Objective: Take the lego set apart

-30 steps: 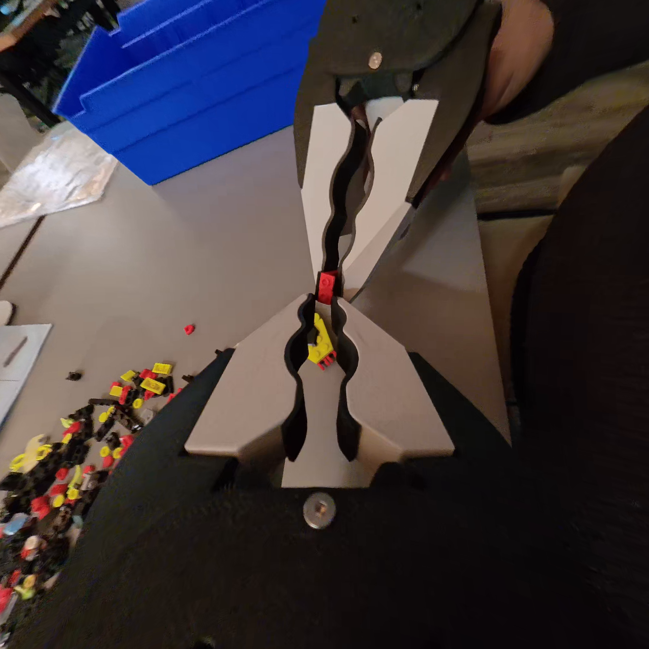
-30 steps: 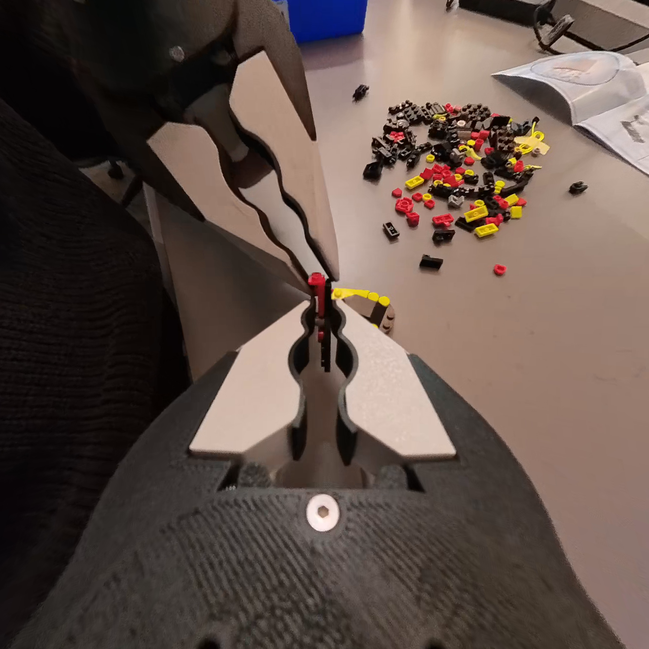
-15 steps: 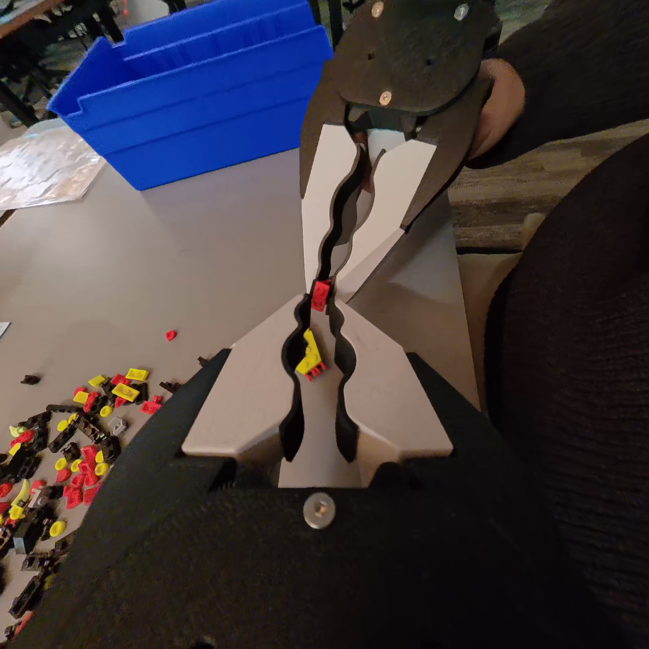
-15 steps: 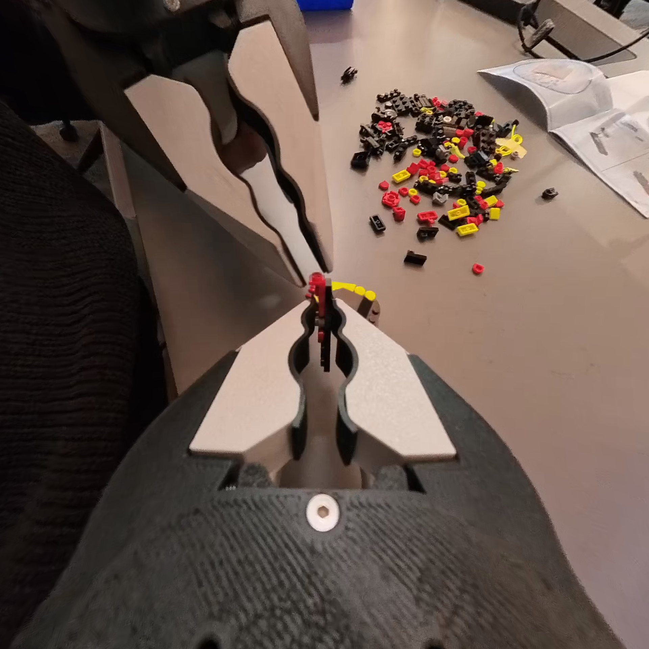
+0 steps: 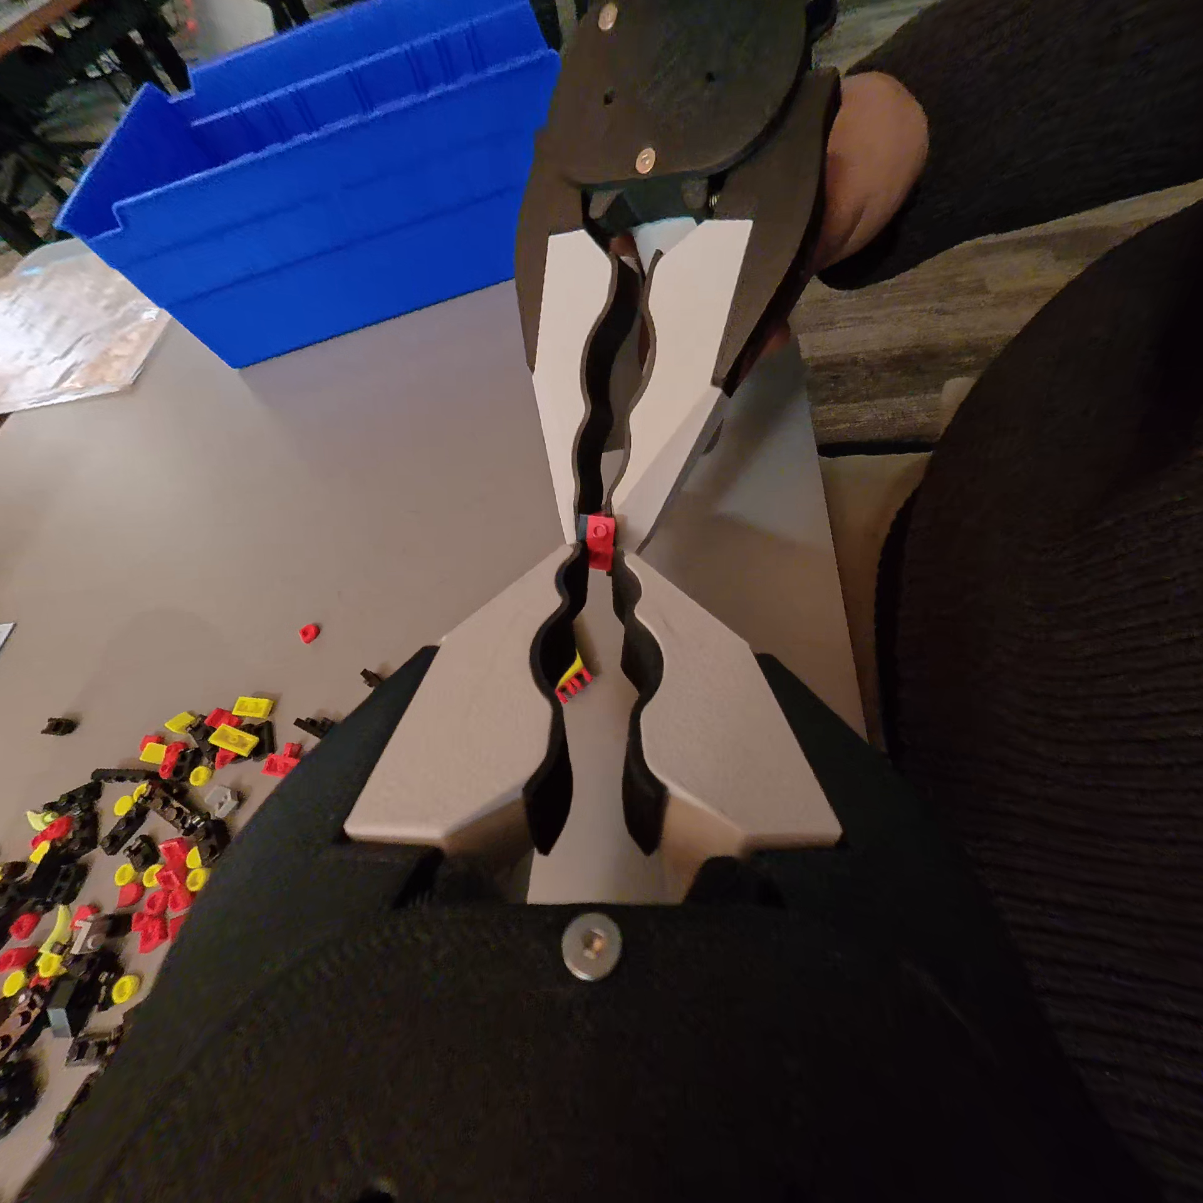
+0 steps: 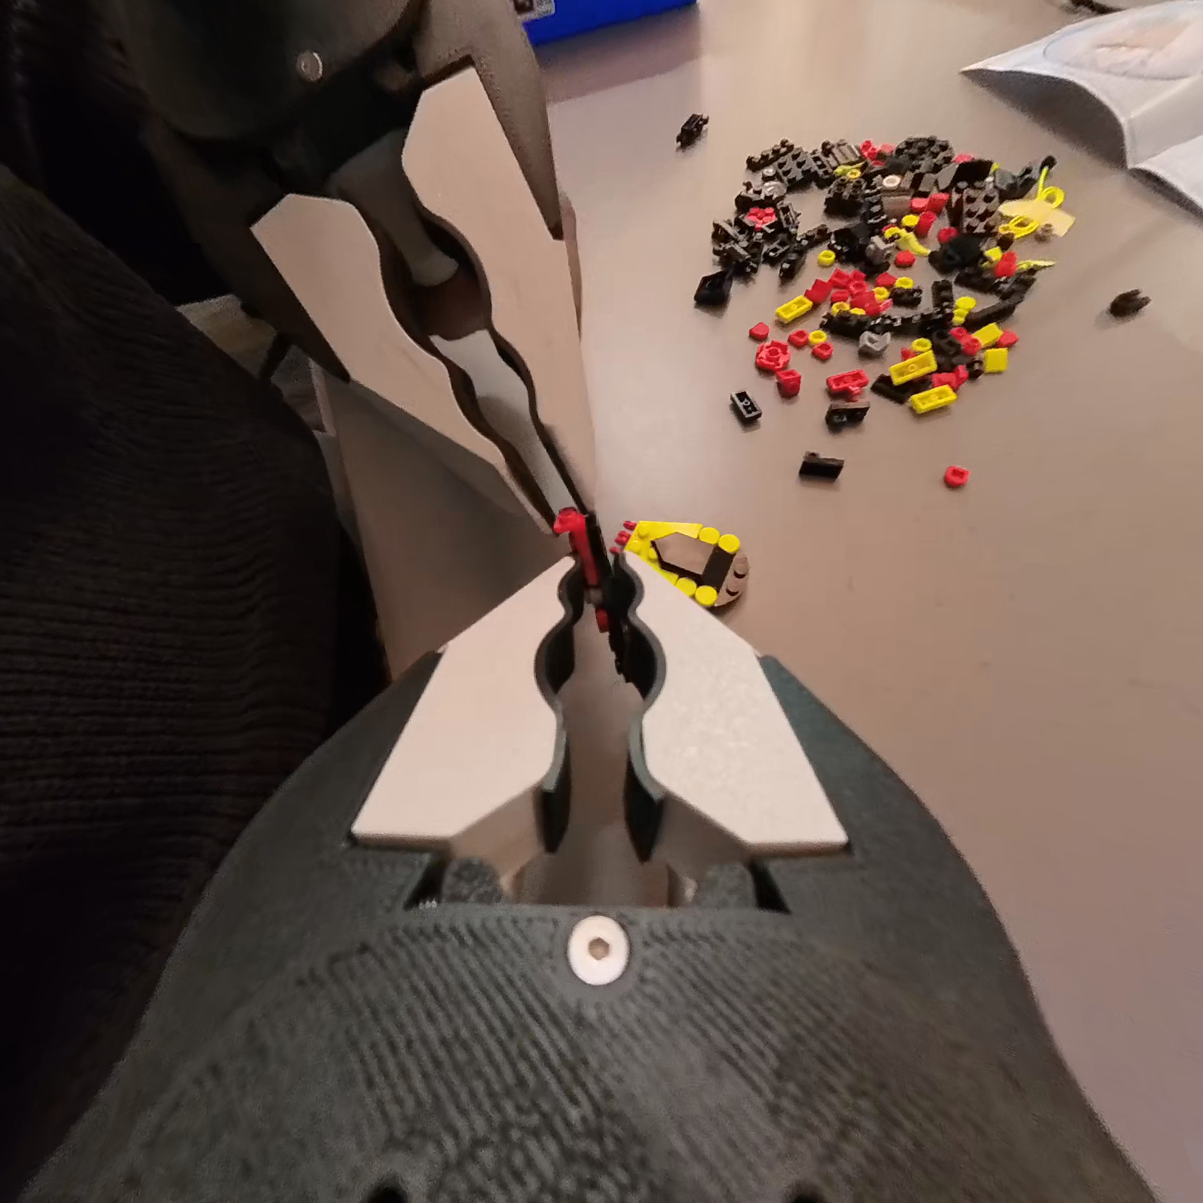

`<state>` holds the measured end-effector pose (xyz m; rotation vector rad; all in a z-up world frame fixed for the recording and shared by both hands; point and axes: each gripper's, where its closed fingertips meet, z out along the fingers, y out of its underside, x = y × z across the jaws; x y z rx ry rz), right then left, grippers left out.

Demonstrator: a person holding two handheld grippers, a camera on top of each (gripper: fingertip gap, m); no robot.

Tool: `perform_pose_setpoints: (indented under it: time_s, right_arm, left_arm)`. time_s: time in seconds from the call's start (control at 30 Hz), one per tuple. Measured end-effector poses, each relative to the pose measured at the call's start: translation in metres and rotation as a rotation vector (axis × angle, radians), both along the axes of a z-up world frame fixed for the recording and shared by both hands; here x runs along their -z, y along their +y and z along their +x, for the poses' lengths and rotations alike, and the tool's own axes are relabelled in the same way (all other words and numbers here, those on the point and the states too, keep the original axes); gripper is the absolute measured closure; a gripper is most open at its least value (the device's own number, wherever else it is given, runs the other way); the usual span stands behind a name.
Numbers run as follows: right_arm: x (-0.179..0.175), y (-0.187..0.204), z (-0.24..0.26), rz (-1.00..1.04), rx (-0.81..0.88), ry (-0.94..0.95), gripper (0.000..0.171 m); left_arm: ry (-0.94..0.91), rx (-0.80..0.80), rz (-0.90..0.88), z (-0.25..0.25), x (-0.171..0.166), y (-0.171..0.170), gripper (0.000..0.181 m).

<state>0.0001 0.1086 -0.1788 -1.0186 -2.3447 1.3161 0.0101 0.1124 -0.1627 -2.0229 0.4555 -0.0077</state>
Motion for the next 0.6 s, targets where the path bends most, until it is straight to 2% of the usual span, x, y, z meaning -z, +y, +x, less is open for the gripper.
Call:
perform_pose_setpoints:
  time_s: [0.03, 0.07, 0.13, 0.17, 0.2, 0.23, 0.37, 0.47, 0.6]
  right_arm:
    - [0.001, 0.000, 0.000, 0.012, 0.000, -0.007, 0.164]
    - [0.003, 0.002, -0.001, 0.026, 0.019, -0.015, 0.164]
    - [0.009, 0.037, -0.017, 0.164, 0.156, 0.032, 0.164]
    - [0.007, 0.044, -0.018, 0.141, 0.160, 0.022, 0.164]
    - [-0.001, 0.041, -0.016, 0.031, 0.160, -0.001, 0.164]
    - [-0.006, 0.035, -0.014, -0.033, 0.157, -0.015, 0.165]
    - [0.001, 0.030, -0.015, 0.112, 0.146, 0.035, 0.164]
    - [0.003, 0.031, -0.017, 0.097, 0.152, 0.034, 0.164]
    - [0.003, 0.028, -0.015, 0.015, 0.154, 0.014, 0.164]
  left_arm:
    - [-0.001, 0.000, -0.007, 0.000, 0.001, 0.000, 0.177]
    - [0.004, 0.012, -0.011, 0.002, 0.002, -0.001, 0.177]
    - [-0.118, 0.161, -0.019, 0.038, -0.002, -0.009, 0.177]
    - [-0.077, 0.140, -0.017, 0.042, -0.001, -0.006, 0.177]
    - [0.086, 0.087, 0.003, 0.030, 0.002, -0.001, 0.177]
    - [0.169, 0.034, 0.032, 0.015, -0.001, 0.002, 0.177]
    - [-0.159, -0.051, 0.006, -0.013, -0.011, -0.003, 0.177]
    - [-0.198, -0.181, -0.043, -0.053, -0.002, -0.005, 0.177]
    - [-0.235, -0.440, -0.191, -0.113, 0.032, -0.021, 0.177]
